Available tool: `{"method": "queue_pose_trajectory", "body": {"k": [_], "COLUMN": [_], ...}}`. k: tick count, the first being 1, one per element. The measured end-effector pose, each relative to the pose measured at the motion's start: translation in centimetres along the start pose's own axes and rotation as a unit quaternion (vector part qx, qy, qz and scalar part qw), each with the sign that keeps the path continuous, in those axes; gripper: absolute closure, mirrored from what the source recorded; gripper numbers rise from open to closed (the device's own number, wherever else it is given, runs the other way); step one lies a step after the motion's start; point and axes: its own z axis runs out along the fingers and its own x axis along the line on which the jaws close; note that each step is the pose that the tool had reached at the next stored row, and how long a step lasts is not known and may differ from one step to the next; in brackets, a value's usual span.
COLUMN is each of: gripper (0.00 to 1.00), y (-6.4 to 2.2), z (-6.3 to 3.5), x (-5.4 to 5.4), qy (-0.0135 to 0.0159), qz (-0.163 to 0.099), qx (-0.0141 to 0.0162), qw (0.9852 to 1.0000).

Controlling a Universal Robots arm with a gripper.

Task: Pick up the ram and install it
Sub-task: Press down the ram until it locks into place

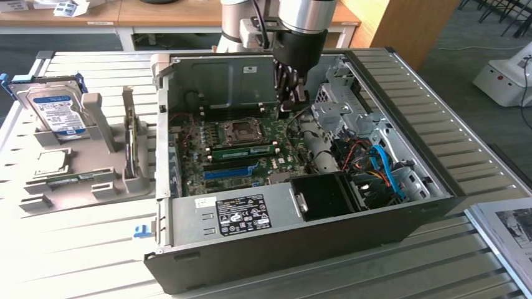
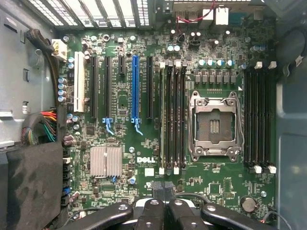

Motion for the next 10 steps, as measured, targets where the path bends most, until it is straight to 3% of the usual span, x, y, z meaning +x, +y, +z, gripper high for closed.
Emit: {"method": "queue_pose_trajectory", "body": {"k": [10], "gripper": [0.9], "y": [-0.02], "z": [0.89], "x": [-0.01], "qy": [0.0], "qz": [0.0], "qx": [0.0], "qw": [1.0]}}
